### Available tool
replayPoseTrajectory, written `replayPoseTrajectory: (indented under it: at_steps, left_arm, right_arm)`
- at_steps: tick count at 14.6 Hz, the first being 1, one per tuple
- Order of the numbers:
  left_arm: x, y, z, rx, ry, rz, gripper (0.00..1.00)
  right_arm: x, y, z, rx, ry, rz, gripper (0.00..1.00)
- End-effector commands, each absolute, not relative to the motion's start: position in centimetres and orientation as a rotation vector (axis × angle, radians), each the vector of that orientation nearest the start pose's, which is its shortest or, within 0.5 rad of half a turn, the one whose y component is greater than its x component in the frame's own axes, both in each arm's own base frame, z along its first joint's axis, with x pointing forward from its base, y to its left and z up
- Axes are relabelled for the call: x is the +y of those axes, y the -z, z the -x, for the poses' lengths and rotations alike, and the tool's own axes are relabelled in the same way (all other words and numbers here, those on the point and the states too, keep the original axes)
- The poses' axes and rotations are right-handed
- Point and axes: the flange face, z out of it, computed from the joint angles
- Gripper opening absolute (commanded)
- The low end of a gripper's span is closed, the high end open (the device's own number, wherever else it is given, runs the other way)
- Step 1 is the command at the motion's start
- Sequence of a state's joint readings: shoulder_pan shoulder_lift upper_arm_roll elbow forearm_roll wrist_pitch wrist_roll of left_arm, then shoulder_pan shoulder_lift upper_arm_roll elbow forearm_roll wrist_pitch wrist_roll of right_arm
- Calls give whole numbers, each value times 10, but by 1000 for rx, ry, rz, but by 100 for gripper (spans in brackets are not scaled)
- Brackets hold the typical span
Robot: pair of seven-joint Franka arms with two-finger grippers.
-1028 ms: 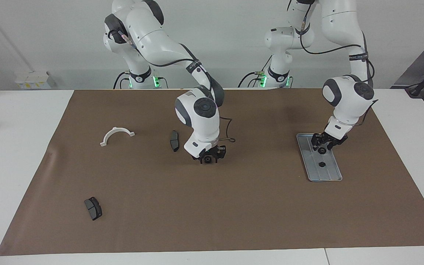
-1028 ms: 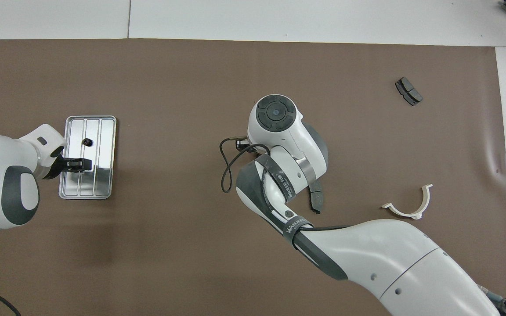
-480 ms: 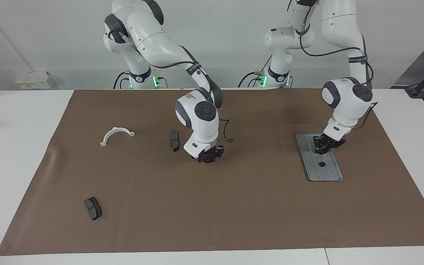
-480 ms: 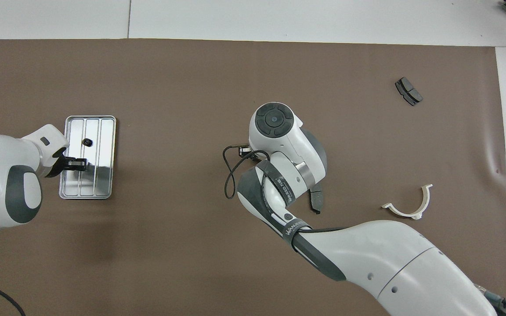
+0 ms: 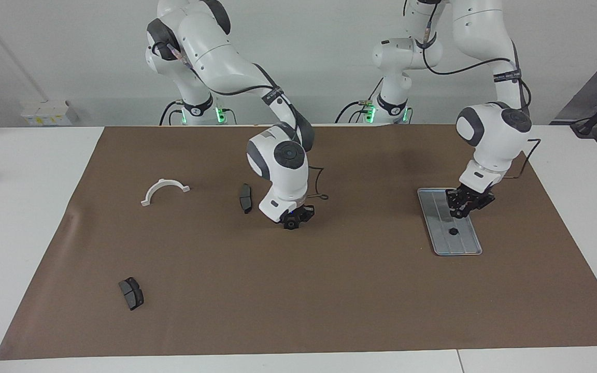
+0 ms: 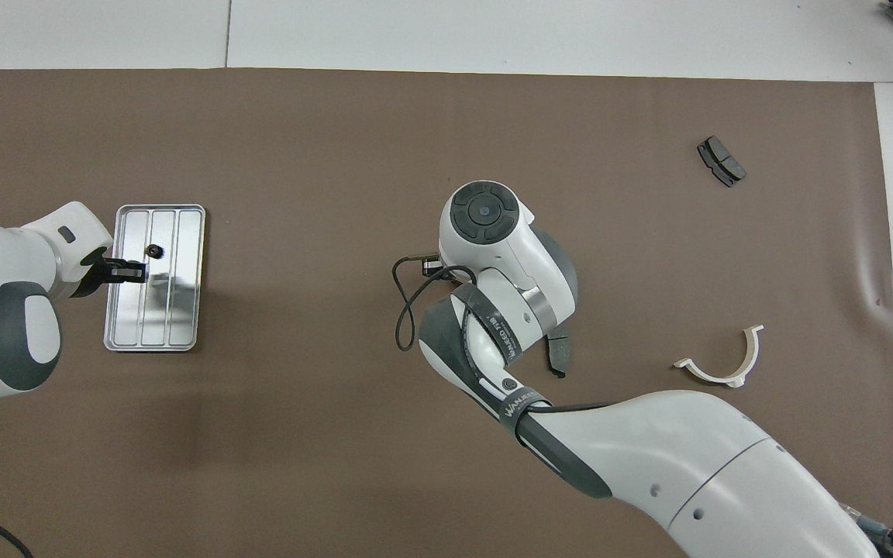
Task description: Place bearing gear from tray to pile
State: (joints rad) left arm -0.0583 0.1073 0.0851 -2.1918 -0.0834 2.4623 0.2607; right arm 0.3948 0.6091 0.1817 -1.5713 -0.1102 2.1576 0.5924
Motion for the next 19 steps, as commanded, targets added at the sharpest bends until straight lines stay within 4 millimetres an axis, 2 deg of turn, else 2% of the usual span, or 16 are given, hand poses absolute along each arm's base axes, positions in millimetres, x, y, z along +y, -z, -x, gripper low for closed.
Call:
replayPoseTrajectory:
  at_steps: [1, 4, 6, 10, 12, 14, 16, 17, 19]
  left_arm:
    - [-35, -380, -568, 317, 276, 3162, 0]
    - [-104, -389, -574, 324, 311, 3176, 0]
    - [-162, -386, -582, 302, 319, 3191, 0]
    - [-277, -364, -598, 254, 313, 3217, 0]
    - [-320, -357, -588, 236, 305, 3228, 0]
    - [-362, -351, -569, 281, 296, 3236, 0]
    - [-399, -335, -550, 281, 276, 3239, 0]
    - [-411, -332, -547, 290, 285, 3243, 0]
    - [-422, -333, -541, 319, 325, 3253, 0]
  right_arm:
    - [358, -291, -597, -15, -7, 3132, 7]
    - [349, -304, -614, -14, 30, 3115, 0]
    - [335, -311, -625, -31, 47, 3110, 0]
    - [262, -318, -657, -128, 45, 3119, 0]
    - [220, -317, -670, -175, 21, 3126, 0]
    - [173, -325, -681, -216, 6, 3135, 0]
    - [130, -335, -686, -240, -15, 3145, 0]
    - [109, -339, -687, -246, -27, 3149, 0]
    - [72, -340, -688, -264, -57, 3151, 0]
